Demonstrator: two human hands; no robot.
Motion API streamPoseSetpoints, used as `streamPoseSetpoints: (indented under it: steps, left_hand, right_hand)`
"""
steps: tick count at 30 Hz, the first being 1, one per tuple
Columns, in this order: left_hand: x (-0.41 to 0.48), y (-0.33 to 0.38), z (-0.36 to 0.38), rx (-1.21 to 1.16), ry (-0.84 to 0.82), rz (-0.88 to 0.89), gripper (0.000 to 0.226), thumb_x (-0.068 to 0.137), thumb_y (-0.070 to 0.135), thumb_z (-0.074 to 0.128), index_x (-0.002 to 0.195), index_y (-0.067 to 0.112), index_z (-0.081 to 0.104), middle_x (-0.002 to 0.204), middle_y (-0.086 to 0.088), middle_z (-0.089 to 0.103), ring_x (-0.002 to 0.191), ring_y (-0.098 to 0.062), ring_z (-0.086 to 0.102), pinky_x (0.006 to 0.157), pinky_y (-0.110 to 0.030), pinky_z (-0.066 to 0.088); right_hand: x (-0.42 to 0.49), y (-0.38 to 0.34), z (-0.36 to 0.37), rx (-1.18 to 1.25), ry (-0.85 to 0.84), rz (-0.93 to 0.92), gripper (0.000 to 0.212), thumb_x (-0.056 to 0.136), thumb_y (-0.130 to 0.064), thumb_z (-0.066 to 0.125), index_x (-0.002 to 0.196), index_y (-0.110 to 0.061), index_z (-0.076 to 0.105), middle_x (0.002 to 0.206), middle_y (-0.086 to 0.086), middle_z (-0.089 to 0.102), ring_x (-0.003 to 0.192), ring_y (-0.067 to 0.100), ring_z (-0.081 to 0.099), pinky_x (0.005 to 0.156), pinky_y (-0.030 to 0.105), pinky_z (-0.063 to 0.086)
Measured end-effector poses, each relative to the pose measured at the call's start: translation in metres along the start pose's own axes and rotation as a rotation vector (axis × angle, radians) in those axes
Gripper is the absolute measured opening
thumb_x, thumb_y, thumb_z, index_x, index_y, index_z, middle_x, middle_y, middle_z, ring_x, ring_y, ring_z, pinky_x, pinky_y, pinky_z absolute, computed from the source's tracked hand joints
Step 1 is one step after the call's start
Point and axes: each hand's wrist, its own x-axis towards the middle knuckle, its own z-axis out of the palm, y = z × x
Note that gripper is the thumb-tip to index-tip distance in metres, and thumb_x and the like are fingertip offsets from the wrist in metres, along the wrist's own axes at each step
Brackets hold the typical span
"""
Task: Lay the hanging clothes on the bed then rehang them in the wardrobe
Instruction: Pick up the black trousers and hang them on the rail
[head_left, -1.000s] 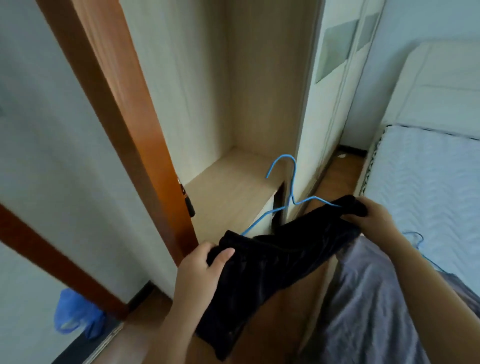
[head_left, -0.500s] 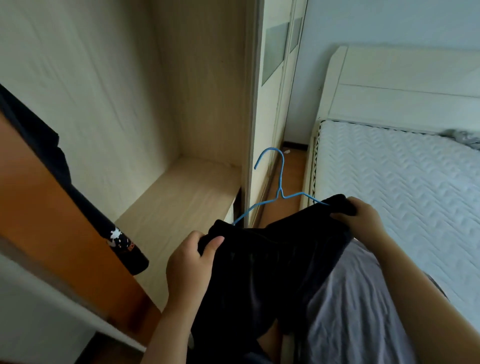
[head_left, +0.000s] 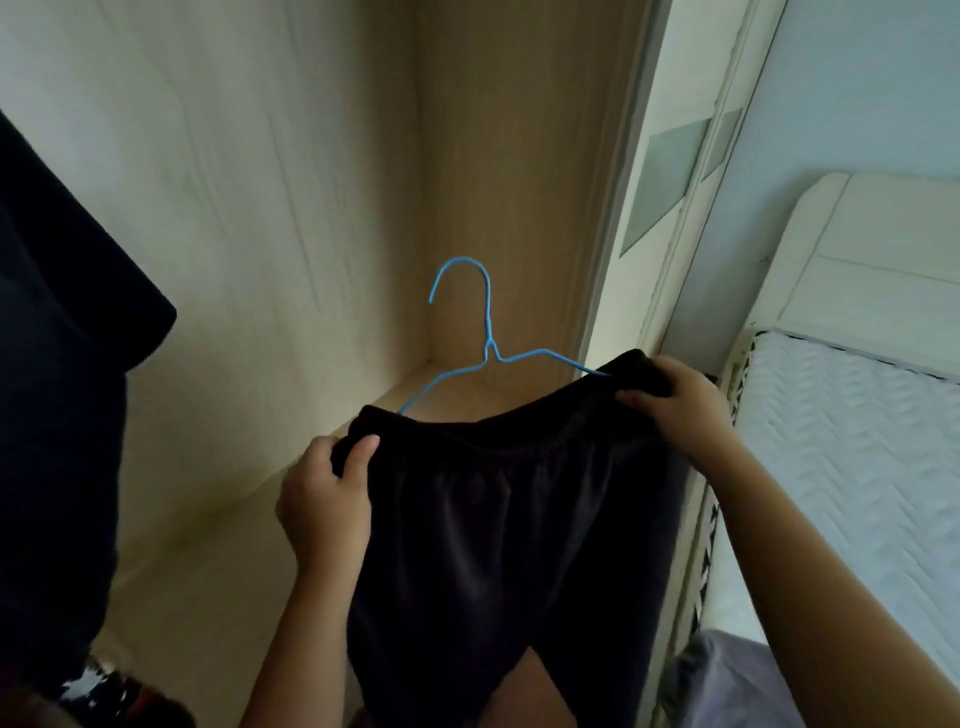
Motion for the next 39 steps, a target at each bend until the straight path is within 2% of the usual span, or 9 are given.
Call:
streamPoseSetpoints:
  steps: [6, 8, 11, 16, 21, 28, 32, 35, 39]
  left_hand:
    - [0.084, 0.033, 0.007, 0.133, 0.181, 0.025, 0.037, 0.089, 0.036, 0.050, 0.098, 0.001, 0.058, 0.100, -0.024, 0.062, 0.099, -0.042, 0.053, 0.091, -0.051, 0.041]
    - [0.109, 0.040, -0.001, 0.238, 0.208, 0.035, 0.042, 0.091, 0.038, 0.045, 0.103, -0.001, 0.055, 0.106, -0.026, 0.060, 0.104, -0.044, 0.050, 0.092, -0.051, 0.039]
    - [0.137, 0.048, -0.021, 0.366, 0.247, 0.023, 0.047, 0.093, 0.037, 0.041, 0.110, -0.005, 0.051, 0.113, -0.030, 0.056, 0.109, -0.044, 0.045, 0.091, -0.050, 0.035]
    - [0.161, 0.062, -0.060, 0.404, 0.349, -0.024, 0.046, 0.095, 0.033, 0.039, 0.116, -0.006, 0.050, 0.119, -0.031, 0.052, 0.112, -0.044, 0.044, 0.093, -0.049, 0.034]
    - [0.163, 0.084, -0.100, 0.434, 0.450, 0.051, 0.039, 0.093, 0.027, 0.046, 0.121, 0.001, 0.052, 0.122, -0.028, 0.052, 0.115, -0.043, 0.043, 0.098, -0.047, 0.034]
    - [0.119, 0.146, -0.149, 0.569, 0.809, 0.541, 0.044, 0.087, 0.033, 0.038, 0.116, 0.007, 0.058, 0.116, -0.014, 0.059, 0.117, -0.033, 0.047, 0.095, -0.048, 0.037]
    - [0.114, 0.175, -0.169, 0.680, 1.028, 0.653, 0.033, 0.087, 0.023, 0.048, 0.116, 0.011, 0.059, 0.121, -0.012, 0.059, 0.123, -0.027, 0.040, 0.097, -0.042, 0.030]
    - [0.114, 0.187, -0.186, 0.732, 1.129, 0.596, 0.037, 0.086, 0.024, 0.051, 0.122, 0.014, 0.055, 0.130, -0.014, 0.053, 0.129, -0.031, 0.036, 0.104, -0.049, 0.027]
    - [0.120, 0.191, -0.208, 0.685, 1.060, 0.407, 0.049, 0.086, 0.021, 0.054, 0.133, 0.015, 0.043, 0.142, -0.017, 0.039, 0.135, -0.038, 0.028, 0.108, -0.055, 0.019]
  right_hand:
    - [0.079, -0.035, -0.007, 0.154, -0.226, -0.203, 0.016, 0.077, -0.025, 0.070, 0.076, -0.032, 0.057, 0.076, -0.006, 0.062, 0.082, 0.021, 0.061, 0.075, 0.032, 0.046]
    - [0.099, -0.056, -0.008, 0.214, -0.353, -0.271, 0.010, 0.078, -0.020, 0.071, 0.084, -0.023, 0.063, 0.083, 0.000, 0.067, 0.082, 0.020, 0.064, 0.080, 0.034, 0.050]
    - [0.117, -0.088, -0.010, 0.406, -0.586, -0.286, 0.020, 0.079, -0.012, 0.068, 0.099, -0.006, 0.066, 0.094, 0.011, 0.071, 0.088, 0.025, 0.067, 0.085, 0.038, 0.053]
    - [0.131, -0.134, 0.000, 0.721, -0.788, -0.248, 0.011, 0.082, -0.012, 0.062, 0.090, -0.006, 0.066, 0.078, 0.004, 0.071, 0.069, 0.016, 0.069, 0.063, 0.023, 0.056]
    - [0.129, -0.181, 0.011, 0.962, -0.734, -0.176, 0.013, 0.082, -0.013, 0.063, 0.089, -0.002, 0.065, 0.073, 0.009, 0.070, 0.062, 0.020, 0.067, 0.058, 0.025, 0.057]
    - [0.123, -0.245, 0.016, 1.108, -0.637, -0.168, 0.015, 0.083, -0.016, 0.063, 0.076, -0.003, 0.062, 0.071, 0.011, 0.067, 0.058, 0.020, 0.065, 0.054, 0.026, 0.056]
    - [0.121, -0.279, 0.006, 1.211, -0.545, -0.164, 0.017, 0.085, -0.019, 0.062, 0.080, -0.002, 0.061, 0.078, 0.013, 0.065, 0.068, 0.025, 0.064, 0.067, 0.033, 0.055]
    - [0.119, -0.307, -0.001, 1.248, -0.441, -0.182, 0.020, 0.085, -0.022, 0.063, 0.075, -0.006, 0.061, 0.084, 0.015, 0.066, 0.077, 0.030, 0.066, 0.079, 0.043, 0.055]
    - [0.108, -0.353, -0.009, 1.259, -0.312, -0.287, 0.023, 0.085, -0.027, 0.061, 0.075, -0.006, 0.059, 0.084, 0.014, 0.066, 0.089, 0.034, 0.065, 0.086, 0.048, 0.054]
